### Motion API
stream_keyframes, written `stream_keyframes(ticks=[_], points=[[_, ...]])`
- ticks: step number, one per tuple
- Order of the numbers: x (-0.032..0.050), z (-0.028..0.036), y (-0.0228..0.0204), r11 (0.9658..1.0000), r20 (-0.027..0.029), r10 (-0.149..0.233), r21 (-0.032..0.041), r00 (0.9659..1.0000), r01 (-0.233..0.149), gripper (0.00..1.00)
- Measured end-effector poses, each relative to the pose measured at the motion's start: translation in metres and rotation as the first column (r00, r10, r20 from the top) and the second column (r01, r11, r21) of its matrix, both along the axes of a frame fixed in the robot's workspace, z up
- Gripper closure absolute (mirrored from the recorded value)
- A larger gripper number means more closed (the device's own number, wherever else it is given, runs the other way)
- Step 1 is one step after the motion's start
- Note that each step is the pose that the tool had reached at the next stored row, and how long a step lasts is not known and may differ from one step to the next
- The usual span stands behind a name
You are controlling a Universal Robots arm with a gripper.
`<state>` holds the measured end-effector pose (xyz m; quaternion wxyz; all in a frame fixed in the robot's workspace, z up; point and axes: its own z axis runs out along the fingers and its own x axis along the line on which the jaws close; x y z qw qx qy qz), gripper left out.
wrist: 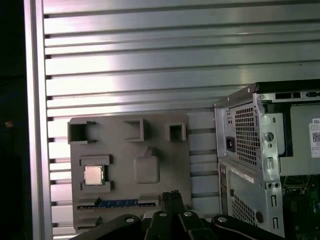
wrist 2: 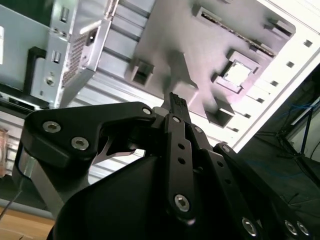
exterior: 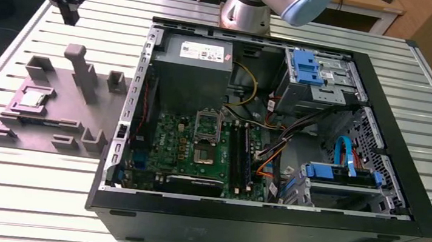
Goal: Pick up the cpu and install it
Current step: 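Reach for the cpu, then pick up the cpu and move it towards the insertion slot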
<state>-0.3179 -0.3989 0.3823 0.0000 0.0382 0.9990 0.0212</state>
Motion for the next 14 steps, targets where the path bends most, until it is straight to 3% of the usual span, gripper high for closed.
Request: stream_keyframes(ticks=[3,14], points=[[-0.0096,-0.0025,0.0,1.0,-0.0079,0.0,-0.0001,1.0,0.0,0.9],[-0.0517,-0.0164,0.0,1.0,-0.0177,0.0,-0.0009,0.9998,0.0,0.9]])
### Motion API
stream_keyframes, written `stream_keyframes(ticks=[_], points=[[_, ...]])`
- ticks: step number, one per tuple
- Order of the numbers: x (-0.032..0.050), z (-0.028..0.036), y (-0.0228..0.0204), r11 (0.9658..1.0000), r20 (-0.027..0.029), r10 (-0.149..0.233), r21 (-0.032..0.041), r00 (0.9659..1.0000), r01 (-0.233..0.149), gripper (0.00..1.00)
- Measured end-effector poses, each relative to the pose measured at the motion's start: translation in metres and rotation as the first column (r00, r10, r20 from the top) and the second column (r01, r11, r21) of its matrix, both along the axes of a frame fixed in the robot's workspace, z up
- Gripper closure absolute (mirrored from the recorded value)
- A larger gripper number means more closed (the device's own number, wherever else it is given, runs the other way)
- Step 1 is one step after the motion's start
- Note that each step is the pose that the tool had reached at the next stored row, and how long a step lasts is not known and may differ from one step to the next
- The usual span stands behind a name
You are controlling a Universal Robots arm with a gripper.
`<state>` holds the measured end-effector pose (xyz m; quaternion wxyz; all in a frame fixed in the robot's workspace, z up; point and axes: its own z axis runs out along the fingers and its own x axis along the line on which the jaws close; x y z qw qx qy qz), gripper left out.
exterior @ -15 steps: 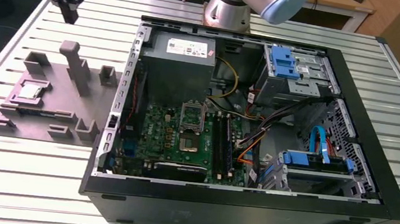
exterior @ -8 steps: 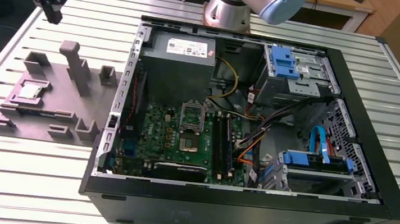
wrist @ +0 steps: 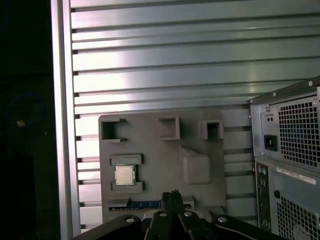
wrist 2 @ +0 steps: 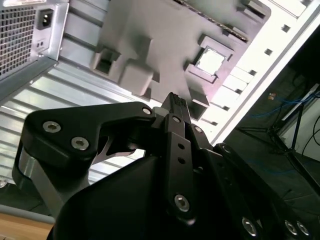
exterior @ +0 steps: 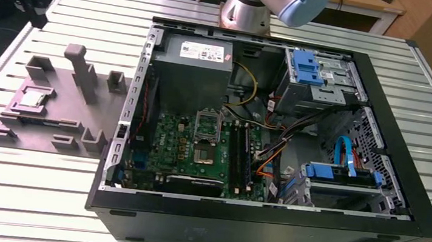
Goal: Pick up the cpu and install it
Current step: 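Pick up the cpu and move it towards the insertion slot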
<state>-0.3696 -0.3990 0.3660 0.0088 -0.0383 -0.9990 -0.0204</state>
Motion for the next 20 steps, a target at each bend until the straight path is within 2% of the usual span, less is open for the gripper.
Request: stream_keyframes(ticks=[7,12,15,16,17,19,20], points=[[-0.0288,-0.0096,0.0,1.0,-0.0093,0.0,-0.0006,1.0,0.0,0.9],[-0.0445,-0.0173,0.0,1.0,-0.0114,0.003,-0.0006,0.9999,-0.003,0.9],[-0.0478,-0.0179,0.0,1.0,-0.0114,0.003,-0.0006,0.9999,-0.003,0.89],[-0.0478,-0.0179,0.0,1.0,-0.0114,0.003,-0.0007,0.9999,-0.003,0.84],[-0.0478,-0.0178,-0.0001,1.0,-0.0115,0.003,-0.0008,0.9999,-0.003,0.84],[-0.0479,-0.0179,-0.0001,1.0,-0.0113,0.003,-0.0008,0.9999,-0.003,0.71],[-0.0481,-0.0185,-0.0002,1.0,-0.0106,0.003,-0.0007,0.9999,-0.003,0.71]])
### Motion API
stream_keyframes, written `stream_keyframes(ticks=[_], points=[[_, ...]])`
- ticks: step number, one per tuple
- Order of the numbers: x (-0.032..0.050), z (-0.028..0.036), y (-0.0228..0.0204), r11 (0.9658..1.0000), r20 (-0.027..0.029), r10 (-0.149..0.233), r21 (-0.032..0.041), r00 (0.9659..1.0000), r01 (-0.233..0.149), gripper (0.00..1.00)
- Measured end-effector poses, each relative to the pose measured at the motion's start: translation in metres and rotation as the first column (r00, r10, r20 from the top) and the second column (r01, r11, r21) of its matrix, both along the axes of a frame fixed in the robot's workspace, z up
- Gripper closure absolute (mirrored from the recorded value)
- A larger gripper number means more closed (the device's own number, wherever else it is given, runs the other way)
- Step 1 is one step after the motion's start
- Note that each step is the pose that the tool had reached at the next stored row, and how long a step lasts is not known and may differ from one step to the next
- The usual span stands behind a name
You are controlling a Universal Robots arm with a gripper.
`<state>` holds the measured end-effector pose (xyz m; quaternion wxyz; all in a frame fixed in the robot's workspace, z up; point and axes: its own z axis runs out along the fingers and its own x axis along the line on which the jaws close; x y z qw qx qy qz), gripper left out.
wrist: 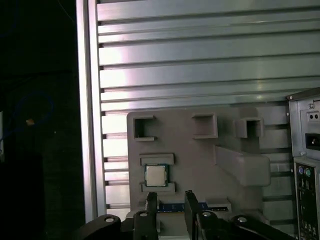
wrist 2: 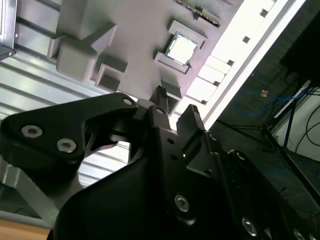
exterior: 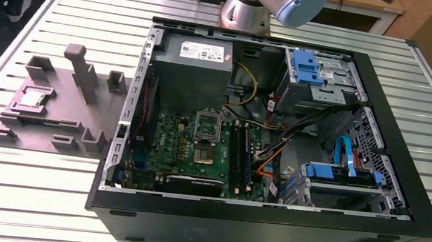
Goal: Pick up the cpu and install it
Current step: 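Pick up the cpu and move it towards the insertion slot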
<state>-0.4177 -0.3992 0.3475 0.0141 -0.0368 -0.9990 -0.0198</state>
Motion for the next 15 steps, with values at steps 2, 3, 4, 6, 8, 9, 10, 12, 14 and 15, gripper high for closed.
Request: stream_keyframes(ticks=[2,3,4,6,8,9,10,12,14,15], points=[[-0.0011,-0.0033,0.0,1.0,0.0,0.002,0.0,1.0,-0.002,0.59],[-0.0022,-0.0051,0.0001,1.0,0.0,0.008,0.0001,1.0,-0.008,0.59],[-0.0028,-0.0069,0.0,0.9999,0.0,0.017,0.0004,0.9999,-0.017,0.53],[-0.0037,-0.0104,-0.0001,0.9993,-0.0001,0.037,0.0011,0.9993,-0.037,0.47],[-0.0062,-0.014,-0.0003,0.9988,-0.0002,0.05,0.0016,0.9988,-0.05,0.42],[-0.0094,-0.0159,-0.0003,0.9987,0.0,0.051,0.0018,0.9987,-0.051,0.35],[-0.014,-0.0178,-0.0003,0.9987,0.0,0.051,0.0018,0.9987,-0.051,0.35],[-0.023,-0.0214,-0.0003,0.9987,0.0,0.051,0.0018,0.9987,-0.051,0.35],[-0.027,-0.0251,-0.0003,0.9987,0.0002,0.051,0.0019,0.9987,-0.051,0.35],[-0.0274,-0.0269,-0.0004,0.9987,0.0001,0.051,0.0019,0.9987,-0.051,0.35]])
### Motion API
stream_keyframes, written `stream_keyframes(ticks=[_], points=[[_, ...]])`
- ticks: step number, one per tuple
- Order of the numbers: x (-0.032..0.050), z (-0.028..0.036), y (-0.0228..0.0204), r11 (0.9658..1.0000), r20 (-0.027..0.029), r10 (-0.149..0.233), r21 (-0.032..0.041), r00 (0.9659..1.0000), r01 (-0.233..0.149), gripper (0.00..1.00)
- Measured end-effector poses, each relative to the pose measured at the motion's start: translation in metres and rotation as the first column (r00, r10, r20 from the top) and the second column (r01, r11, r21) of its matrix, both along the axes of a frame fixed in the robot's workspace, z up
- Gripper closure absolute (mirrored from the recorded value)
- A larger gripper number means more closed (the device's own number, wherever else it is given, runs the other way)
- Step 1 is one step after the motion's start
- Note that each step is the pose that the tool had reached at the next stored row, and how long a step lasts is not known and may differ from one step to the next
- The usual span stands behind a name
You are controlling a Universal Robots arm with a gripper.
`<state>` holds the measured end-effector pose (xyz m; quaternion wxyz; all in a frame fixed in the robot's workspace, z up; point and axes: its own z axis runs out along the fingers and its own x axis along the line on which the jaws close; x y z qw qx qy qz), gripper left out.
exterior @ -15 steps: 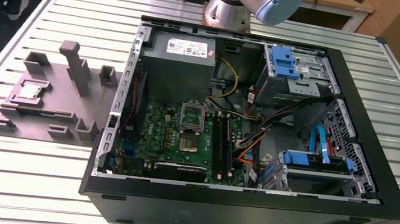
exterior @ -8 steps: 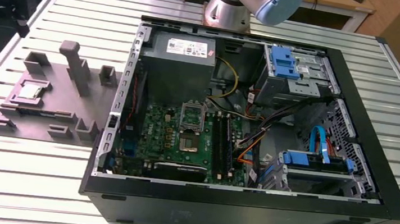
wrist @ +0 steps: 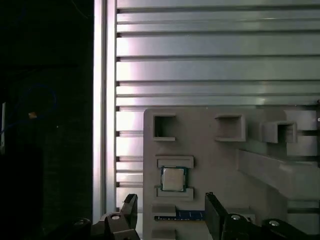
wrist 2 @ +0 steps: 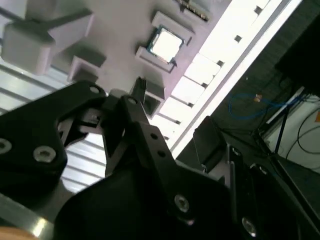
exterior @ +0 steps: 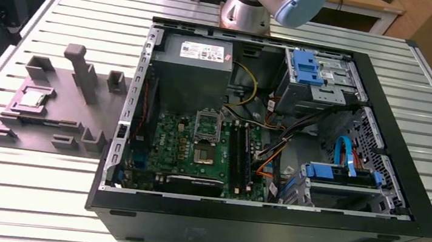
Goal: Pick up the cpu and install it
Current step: 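Pick up the cpu and move it towards the insertion slot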
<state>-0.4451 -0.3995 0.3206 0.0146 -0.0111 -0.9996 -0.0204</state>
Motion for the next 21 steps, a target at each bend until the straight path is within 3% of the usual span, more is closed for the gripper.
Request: stream_keyframes(ticks=[21], points=[[0.0052,-0.0381,-0.0039,1.0,-0.0001,-0.001,-0.0001,1.0,0.001,0.35]])
